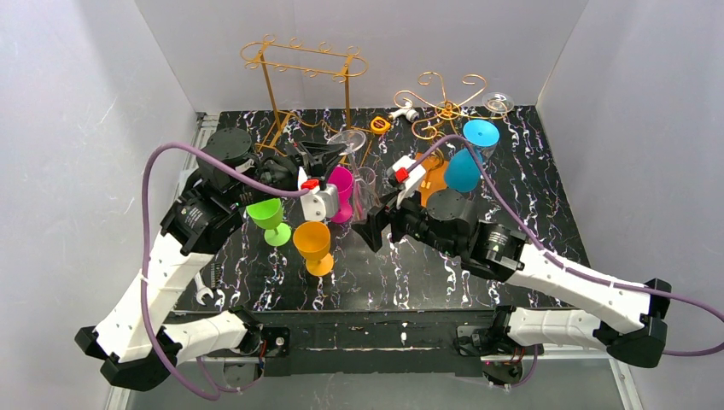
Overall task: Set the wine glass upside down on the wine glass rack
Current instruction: Turn the wine glass upside down at the wine rack.
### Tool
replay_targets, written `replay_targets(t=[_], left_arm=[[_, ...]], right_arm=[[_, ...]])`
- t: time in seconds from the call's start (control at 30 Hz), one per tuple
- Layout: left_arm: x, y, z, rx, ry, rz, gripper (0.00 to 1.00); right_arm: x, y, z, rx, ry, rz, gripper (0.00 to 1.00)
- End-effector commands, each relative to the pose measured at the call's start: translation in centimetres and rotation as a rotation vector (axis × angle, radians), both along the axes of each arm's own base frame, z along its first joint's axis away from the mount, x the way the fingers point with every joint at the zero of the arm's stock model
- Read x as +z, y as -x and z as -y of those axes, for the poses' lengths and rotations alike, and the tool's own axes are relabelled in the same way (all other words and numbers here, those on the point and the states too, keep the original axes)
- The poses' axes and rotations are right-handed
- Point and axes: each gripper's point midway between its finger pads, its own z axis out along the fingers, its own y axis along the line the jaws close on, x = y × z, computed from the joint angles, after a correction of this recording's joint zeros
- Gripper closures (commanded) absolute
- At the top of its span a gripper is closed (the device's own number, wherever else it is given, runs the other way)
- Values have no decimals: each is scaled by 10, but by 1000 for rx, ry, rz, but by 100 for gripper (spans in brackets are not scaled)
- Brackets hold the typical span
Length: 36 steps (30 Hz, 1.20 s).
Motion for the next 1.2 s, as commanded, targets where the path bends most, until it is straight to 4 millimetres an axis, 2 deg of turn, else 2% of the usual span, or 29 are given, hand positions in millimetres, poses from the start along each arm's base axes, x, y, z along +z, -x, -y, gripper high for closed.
replay_targets(t=[0.0,0.1,0.3,0.37,0.43,0.5,0.53,0.57,0.6,0.77,0.93,1.17], left_arm=[[30,10,1,-38,64,52,100],[30,9,2,-35,64,47,100],[25,8,5,-45,61,25,100],[23,6,6,-40,64,8,99],[22,2,8,-27,83,-19,62],[21,-1,9,-16,99,-43,38],[21,-4,10,-6,113,-62,20],[20,-6,11,3,121,-79,8],[19,-8,11,14,127,-96,3],[9,-16,13,47,132,-177,2],[-1,-24,13,88,127,-233,2],[-11,-24,11,101,115,-238,2]], right_arm=[[26,-16,-2,-68,-106,99,2],[28,-20,-8,-71,-143,126,3],[30,-20,-10,-70,-235,177,43],[28,-24,-2,-109,-262,190,50],[21,-29,9,-161,-262,194,52],[14,-35,21,-217,-254,198,53],[9,-38,29,-255,-248,198,53],[6,-41,36,-281,-247,197,53],[4,-43,43,-302,-248,195,53],[-10,-57,84,-402,-236,174,53],[-25,-84,120,-486,-242,139,57],[-30,-112,133,-513,-237,116,59]])
